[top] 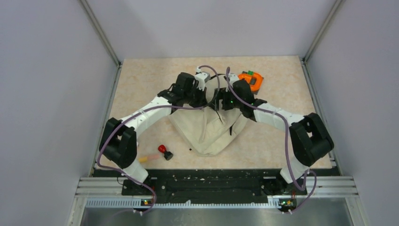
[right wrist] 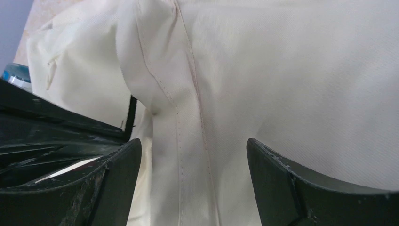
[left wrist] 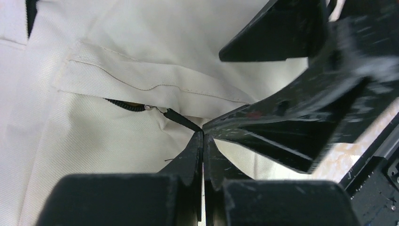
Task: Pack the student bag
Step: Unzip the student bag at the center of the board.
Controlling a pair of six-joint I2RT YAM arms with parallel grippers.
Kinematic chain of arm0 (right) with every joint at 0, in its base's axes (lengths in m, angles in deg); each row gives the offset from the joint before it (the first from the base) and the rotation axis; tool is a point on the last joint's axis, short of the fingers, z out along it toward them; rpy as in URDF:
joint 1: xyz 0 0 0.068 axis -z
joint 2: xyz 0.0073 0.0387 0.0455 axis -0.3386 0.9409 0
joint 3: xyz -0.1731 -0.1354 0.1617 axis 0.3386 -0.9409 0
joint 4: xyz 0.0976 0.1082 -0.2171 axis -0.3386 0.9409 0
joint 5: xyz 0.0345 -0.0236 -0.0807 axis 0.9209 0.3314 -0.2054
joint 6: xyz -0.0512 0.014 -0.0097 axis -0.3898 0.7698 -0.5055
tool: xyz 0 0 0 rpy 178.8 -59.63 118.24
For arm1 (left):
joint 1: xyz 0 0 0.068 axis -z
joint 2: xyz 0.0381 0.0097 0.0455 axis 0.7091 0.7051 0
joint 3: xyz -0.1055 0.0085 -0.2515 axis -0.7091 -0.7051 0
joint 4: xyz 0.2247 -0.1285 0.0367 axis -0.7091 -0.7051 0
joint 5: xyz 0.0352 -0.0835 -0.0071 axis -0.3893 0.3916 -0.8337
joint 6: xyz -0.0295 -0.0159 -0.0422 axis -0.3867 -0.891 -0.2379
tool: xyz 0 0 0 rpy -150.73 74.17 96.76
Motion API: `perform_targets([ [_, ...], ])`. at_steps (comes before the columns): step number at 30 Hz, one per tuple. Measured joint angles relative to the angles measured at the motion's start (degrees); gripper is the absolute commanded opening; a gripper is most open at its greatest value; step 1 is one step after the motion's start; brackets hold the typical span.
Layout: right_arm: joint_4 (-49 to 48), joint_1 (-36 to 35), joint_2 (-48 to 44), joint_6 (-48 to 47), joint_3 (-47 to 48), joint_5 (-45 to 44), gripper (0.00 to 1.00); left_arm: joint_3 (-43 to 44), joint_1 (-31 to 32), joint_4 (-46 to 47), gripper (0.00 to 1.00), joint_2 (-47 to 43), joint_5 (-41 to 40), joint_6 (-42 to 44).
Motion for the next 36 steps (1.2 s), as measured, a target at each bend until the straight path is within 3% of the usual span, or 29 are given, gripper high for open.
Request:
perform_targets([
  [9,2.6,3.2,-11.1,-1.1,-3.4,-1.7,0.81,0.0,2.7,-1.4,0.00,0.2,-0.8,-0.9],
  [16,-0.2,3.7,-13.4,2.1,-8.9,0.7,0.72,-1.1,5.0,-0.3,0.00,0.6,-1.4,-4.6],
  [17,-1.0,3.7,-13.4,3.3,-9.9,1.4,0.72,-1.7,5.1,0.2,0.06,0.5,-1.4,-5.1],
  [20,-2.7,3.5,-13.4,6.6,-12.0,3.2,0.72,-4.2,5.0,2.0,0.44,-0.3,-1.3,-6.1],
  [24,-4.7,2.0,-13.5,8.8,-12.1,3.5,0.69,-7.0,5.4,1.2,0.68,-4.0,-0.5,-7.3],
  [30,-5.0,-0.1,-13.8,9.4,-11.8,2.1,0.66,-7.6,4.8,-1.2,0.76,-13.6,-4.9,-7.5],
  [36,-3.2,-2.5,-13.8,8.5,-8.8,-1.0,0.65,-7.6,-3.3,-1.4,0.77,-16.1,-6.9,-7.5],
])
